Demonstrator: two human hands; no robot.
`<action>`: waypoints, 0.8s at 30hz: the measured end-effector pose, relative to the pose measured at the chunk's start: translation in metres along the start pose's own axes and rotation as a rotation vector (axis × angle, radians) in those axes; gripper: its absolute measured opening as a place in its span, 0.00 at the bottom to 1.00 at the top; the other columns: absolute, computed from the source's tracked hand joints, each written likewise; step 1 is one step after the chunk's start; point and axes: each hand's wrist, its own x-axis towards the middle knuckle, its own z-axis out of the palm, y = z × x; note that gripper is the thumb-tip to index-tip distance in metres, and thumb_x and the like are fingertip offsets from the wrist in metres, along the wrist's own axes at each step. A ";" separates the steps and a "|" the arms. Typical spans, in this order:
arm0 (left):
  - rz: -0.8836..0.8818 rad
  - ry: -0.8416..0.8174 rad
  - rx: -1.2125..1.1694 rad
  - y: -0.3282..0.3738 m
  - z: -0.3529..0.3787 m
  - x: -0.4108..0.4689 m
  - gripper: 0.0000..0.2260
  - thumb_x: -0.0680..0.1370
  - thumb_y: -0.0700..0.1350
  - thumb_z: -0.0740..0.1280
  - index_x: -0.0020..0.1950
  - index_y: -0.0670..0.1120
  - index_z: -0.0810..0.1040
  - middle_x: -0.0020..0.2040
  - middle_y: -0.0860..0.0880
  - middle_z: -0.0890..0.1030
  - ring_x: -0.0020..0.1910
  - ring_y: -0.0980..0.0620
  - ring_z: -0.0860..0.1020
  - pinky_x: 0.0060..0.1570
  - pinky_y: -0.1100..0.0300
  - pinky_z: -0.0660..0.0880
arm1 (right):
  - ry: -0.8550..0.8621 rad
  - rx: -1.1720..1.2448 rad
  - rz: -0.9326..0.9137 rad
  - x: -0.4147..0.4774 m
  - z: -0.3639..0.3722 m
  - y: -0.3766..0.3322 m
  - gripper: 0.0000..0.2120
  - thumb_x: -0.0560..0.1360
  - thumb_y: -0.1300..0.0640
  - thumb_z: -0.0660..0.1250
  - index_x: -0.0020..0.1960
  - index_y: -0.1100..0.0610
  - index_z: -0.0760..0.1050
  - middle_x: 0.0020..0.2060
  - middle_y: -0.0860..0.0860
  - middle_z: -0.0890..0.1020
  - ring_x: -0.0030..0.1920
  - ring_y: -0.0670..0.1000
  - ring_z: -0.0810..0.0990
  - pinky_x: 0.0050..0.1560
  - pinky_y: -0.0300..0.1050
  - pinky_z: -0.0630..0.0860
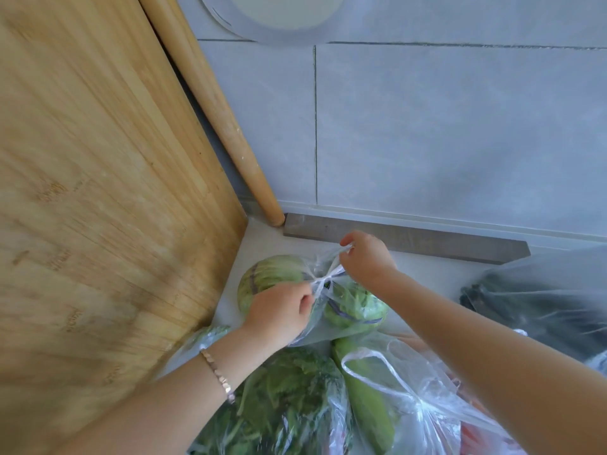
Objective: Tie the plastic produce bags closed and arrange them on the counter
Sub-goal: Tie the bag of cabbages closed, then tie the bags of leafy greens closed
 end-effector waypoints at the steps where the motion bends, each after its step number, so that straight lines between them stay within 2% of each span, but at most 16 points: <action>1: -0.153 0.034 -0.197 0.002 0.000 0.005 0.10 0.79 0.45 0.57 0.38 0.47 0.70 0.32 0.53 0.72 0.33 0.50 0.72 0.33 0.60 0.64 | -0.018 -0.016 -0.038 -0.005 -0.003 -0.001 0.17 0.74 0.62 0.59 0.61 0.54 0.72 0.59 0.55 0.74 0.47 0.54 0.77 0.47 0.43 0.73; 3: -0.403 0.070 -0.567 0.006 -0.006 0.014 0.07 0.79 0.42 0.59 0.42 0.45 0.73 0.38 0.51 0.76 0.34 0.52 0.75 0.32 0.61 0.66 | -0.056 -0.082 -0.103 -0.017 -0.010 -0.002 0.18 0.75 0.61 0.60 0.65 0.54 0.70 0.64 0.55 0.68 0.48 0.54 0.76 0.50 0.45 0.74; 4: -0.455 0.081 -0.607 0.008 -0.009 0.016 0.05 0.78 0.41 0.59 0.47 0.44 0.75 0.44 0.49 0.77 0.38 0.51 0.76 0.34 0.62 0.68 | -0.062 -0.114 -0.127 -0.025 -0.016 -0.002 0.19 0.75 0.60 0.61 0.66 0.54 0.69 0.65 0.55 0.67 0.48 0.54 0.76 0.52 0.45 0.74; 7: -0.414 0.106 -0.403 0.009 -0.020 0.013 0.10 0.77 0.41 0.61 0.57 0.45 0.74 0.58 0.45 0.74 0.54 0.46 0.76 0.51 0.57 0.73 | -0.057 -0.111 -0.180 -0.051 -0.028 -0.005 0.18 0.74 0.60 0.61 0.64 0.53 0.72 0.63 0.54 0.71 0.54 0.55 0.77 0.55 0.45 0.73; 8: -0.373 0.093 -0.333 0.011 -0.026 0.007 0.10 0.77 0.42 0.61 0.58 0.46 0.74 0.58 0.45 0.73 0.55 0.45 0.75 0.53 0.56 0.73 | -0.058 -0.080 -0.186 -0.060 -0.031 -0.007 0.16 0.74 0.61 0.60 0.61 0.53 0.74 0.60 0.53 0.75 0.54 0.54 0.78 0.54 0.44 0.74; 10: -0.280 -0.020 -0.204 0.020 -0.042 -0.010 0.07 0.76 0.43 0.60 0.51 0.50 0.75 0.48 0.45 0.73 0.45 0.45 0.74 0.45 0.58 0.70 | -0.087 -0.029 -0.205 -0.082 -0.037 -0.013 0.14 0.74 0.62 0.58 0.55 0.53 0.77 0.52 0.51 0.81 0.48 0.52 0.78 0.47 0.41 0.74; 12: -0.246 -0.279 -0.065 0.033 -0.058 -0.041 0.03 0.76 0.48 0.60 0.42 0.52 0.69 0.40 0.48 0.68 0.36 0.49 0.67 0.37 0.59 0.63 | -0.152 -0.002 -0.276 -0.110 -0.042 -0.019 0.13 0.73 0.62 0.59 0.53 0.54 0.78 0.44 0.48 0.79 0.43 0.49 0.75 0.42 0.38 0.72; 13: -0.255 -0.433 -0.013 0.037 -0.063 -0.059 0.06 0.76 0.54 0.61 0.42 0.53 0.69 0.40 0.49 0.69 0.36 0.51 0.67 0.37 0.59 0.63 | -0.177 0.003 -0.323 -0.125 -0.042 -0.022 0.13 0.73 0.62 0.60 0.53 0.54 0.79 0.42 0.47 0.77 0.41 0.48 0.75 0.41 0.38 0.71; 14: -0.276 -0.580 0.042 0.038 -0.066 -0.075 0.11 0.74 0.60 0.61 0.46 0.54 0.71 0.45 0.50 0.72 0.41 0.53 0.72 0.41 0.61 0.67 | -0.196 0.005 -0.367 -0.138 -0.042 -0.023 0.12 0.73 0.62 0.60 0.52 0.54 0.78 0.40 0.46 0.76 0.39 0.48 0.74 0.41 0.39 0.71; 15: -0.318 -0.679 0.098 0.037 -0.067 -0.095 0.21 0.72 0.65 0.61 0.57 0.54 0.72 0.55 0.51 0.74 0.52 0.53 0.75 0.52 0.60 0.71 | -0.221 0.004 -0.410 -0.152 -0.039 -0.025 0.11 0.73 0.62 0.60 0.51 0.54 0.78 0.39 0.46 0.76 0.38 0.47 0.74 0.42 0.39 0.72; 16: -0.363 -0.716 0.148 0.034 -0.069 -0.112 0.31 0.70 0.68 0.61 0.67 0.52 0.67 0.66 0.52 0.71 0.62 0.53 0.72 0.62 0.57 0.69 | -0.243 0.009 -0.439 -0.164 -0.035 -0.025 0.11 0.73 0.61 0.60 0.50 0.54 0.78 0.38 0.46 0.76 0.39 0.47 0.75 0.43 0.40 0.73; 17: -0.394 -0.715 0.173 0.029 -0.068 -0.126 0.37 0.68 0.69 0.63 0.71 0.52 0.62 0.71 0.53 0.67 0.67 0.52 0.69 0.66 0.54 0.68 | -0.271 0.016 -0.458 -0.174 -0.031 -0.025 0.10 0.74 0.61 0.59 0.50 0.54 0.78 0.38 0.46 0.77 0.40 0.47 0.75 0.45 0.40 0.73; 19: -0.406 -0.683 0.208 0.022 -0.066 -0.158 0.41 0.66 0.67 0.68 0.73 0.52 0.59 0.72 0.52 0.66 0.67 0.51 0.69 0.65 0.52 0.69 | -0.353 0.019 -0.486 -0.193 -0.018 -0.025 0.10 0.75 0.58 0.60 0.51 0.54 0.78 0.39 0.46 0.77 0.42 0.47 0.75 0.46 0.38 0.72; 21: -0.439 -0.701 0.297 0.016 -0.059 -0.181 0.39 0.67 0.61 0.72 0.72 0.49 0.60 0.68 0.49 0.70 0.63 0.49 0.72 0.63 0.53 0.71 | -0.444 -0.009 -0.515 -0.207 -0.001 -0.025 0.10 0.76 0.56 0.61 0.53 0.55 0.77 0.41 0.46 0.76 0.44 0.46 0.75 0.48 0.37 0.71; 22: -0.472 -0.709 0.357 0.016 -0.056 -0.192 0.35 0.69 0.56 0.72 0.71 0.48 0.62 0.66 0.48 0.72 0.62 0.48 0.73 0.63 0.53 0.70 | -0.495 -0.038 -0.538 -0.215 0.010 -0.025 0.11 0.76 0.55 0.62 0.55 0.55 0.76 0.42 0.46 0.76 0.45 0.46 0.74 0.50 0.38 0.71; 24: -0.487 -0.613 0.519 0.018 -0.049 -0.206 0.24 0.73 0.46 0.69 0.67 0.48 0.68 0.55 0.50 0.76 0.60 0.48 0.73 0.63 0.54 0.65 | -0.566 -0.120 -0.567 -0.223 0.035 -0.021 0.15 0.75 0.54 0.63 0.61 0.56 0.73 0.49 0.49 0.77 0.51 0.49 0.75 0.56 0.41 0.72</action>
